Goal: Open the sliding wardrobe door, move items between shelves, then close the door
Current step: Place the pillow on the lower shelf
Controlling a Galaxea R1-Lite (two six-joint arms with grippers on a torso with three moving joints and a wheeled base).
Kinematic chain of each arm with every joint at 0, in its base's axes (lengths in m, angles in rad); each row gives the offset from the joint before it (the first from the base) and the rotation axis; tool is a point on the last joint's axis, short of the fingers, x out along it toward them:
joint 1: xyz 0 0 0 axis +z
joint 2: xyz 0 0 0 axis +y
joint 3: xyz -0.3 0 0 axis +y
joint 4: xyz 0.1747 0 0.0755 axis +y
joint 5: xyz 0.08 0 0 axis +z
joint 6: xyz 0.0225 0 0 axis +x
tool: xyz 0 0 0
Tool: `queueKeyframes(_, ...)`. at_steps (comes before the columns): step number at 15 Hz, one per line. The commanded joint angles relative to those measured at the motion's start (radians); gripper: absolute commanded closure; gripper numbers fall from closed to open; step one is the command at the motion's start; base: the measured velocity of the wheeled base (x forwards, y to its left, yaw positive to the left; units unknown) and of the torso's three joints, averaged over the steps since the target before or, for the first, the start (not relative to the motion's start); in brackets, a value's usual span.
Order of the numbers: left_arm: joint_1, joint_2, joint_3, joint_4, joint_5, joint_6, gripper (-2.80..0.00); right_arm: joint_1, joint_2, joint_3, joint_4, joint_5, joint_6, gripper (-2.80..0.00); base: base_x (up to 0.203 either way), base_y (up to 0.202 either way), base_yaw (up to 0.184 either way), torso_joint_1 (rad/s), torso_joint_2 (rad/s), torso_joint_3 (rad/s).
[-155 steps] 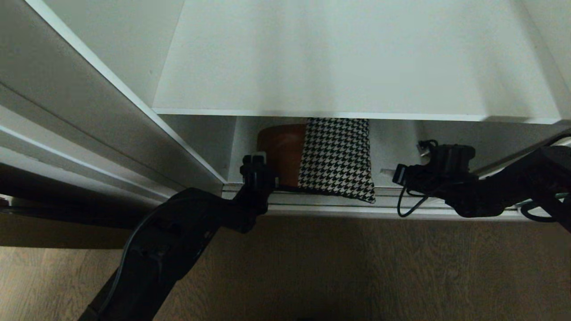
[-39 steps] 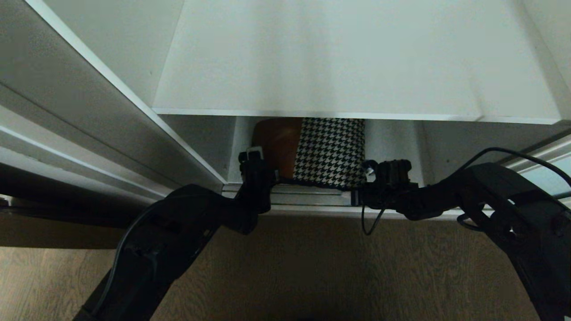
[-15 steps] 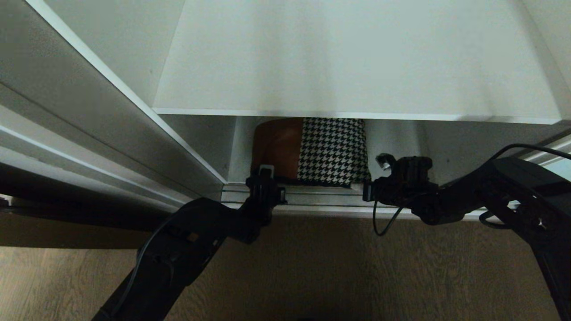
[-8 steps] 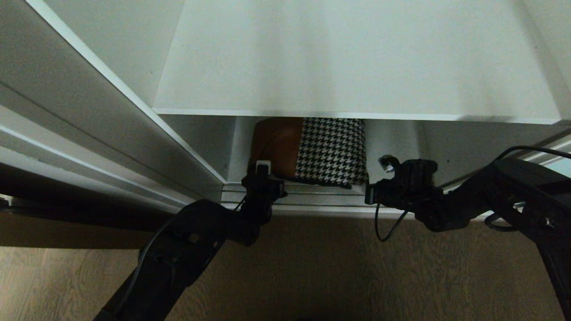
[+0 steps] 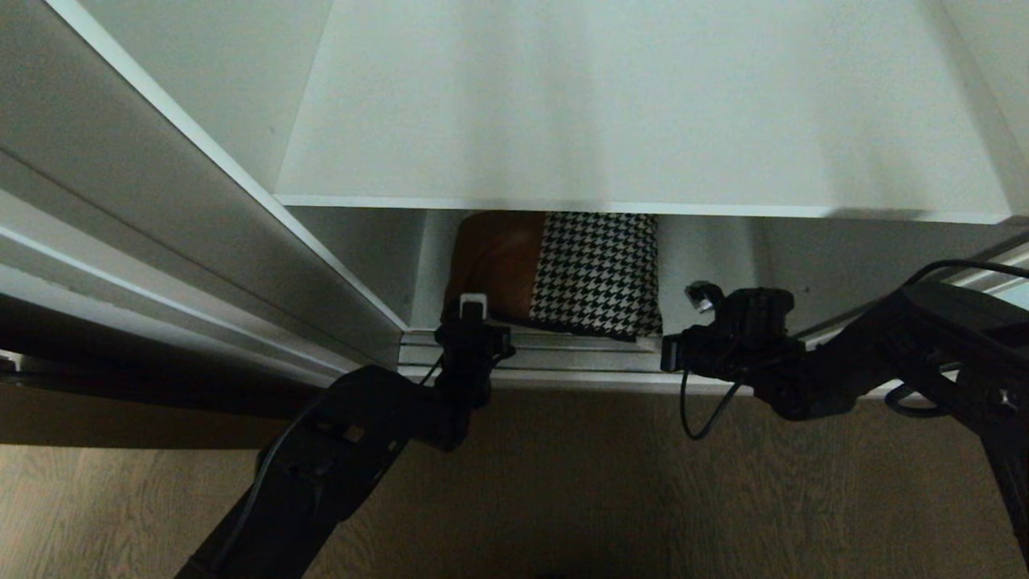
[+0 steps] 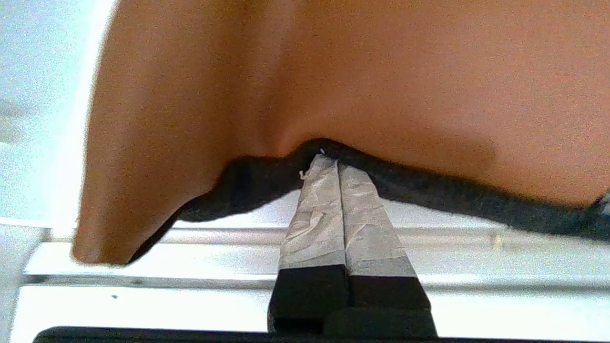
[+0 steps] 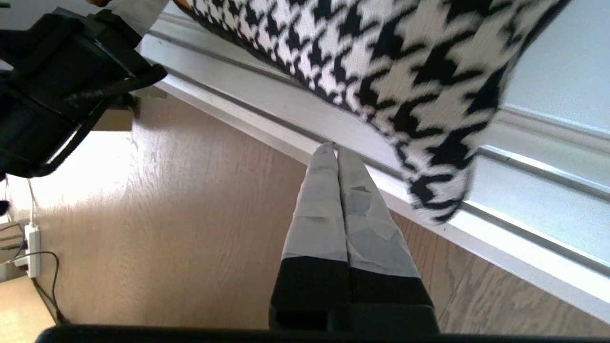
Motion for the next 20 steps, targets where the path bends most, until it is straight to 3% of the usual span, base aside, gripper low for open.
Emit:
queueKeyframes(1, -0.012, -0.03, 0.025, -0.042, 0.017, 0.001, 0.0, 0.001, -0.059, 0.008, 0.018, 0.003, 0.0, 0.0, 0.0, 0.0, 0.0, 0.0, 0.0, 0.0)
queueKeyframes(4, -0.027, -0.115, 0.223, -0.098, 0.008, 0.004, 0.0, -0.001, -0.148, 0.061, 0.144, 0.002, -0.01, 0.0, 0.0, 0.0, 0.0, 0.0, 0.0, 0.0)
queueKeyframes(7, -0.058, -0.193, 0.427, -0.163, -0.064, -0.002, 0.0, -0.019, -0.196, 0.167, 0.161, 0.0, -0.019, 0.0, 0.0, 0.0, 0.0, 0.0, 0.0, 0.0)
queueKeyframes(13, -0.081, -0.273, 0.561, -0.211, -0.076, -0.005, 0.0, -0.021, -0.315, 0.394, 0.141, 0.0, -0.017, 0.0, 0.0, 0.0, 0.0, 0.0, 0.0, 0.0)
queueKeyframes(16, -0.083, -0.388, 0.689, -0.221, -0.074, -0.004, 0.0, -0.021, -0.373, 0.493, 0.101, 0.0, -0.012, 0.0, 0.0, 0.0, 0.0, 0.0, 0.0, 0.0)
queueKeyframes(20, -0.095, -0.528, 0.734, -0.099, -0.065, 0.0, 0.0, -0.022, -0.463, 0.614, 0.07, -0.004, -0.01, 0.0, 0.0, 0.0, 0.0, 0.0, 0.0, 0.0)
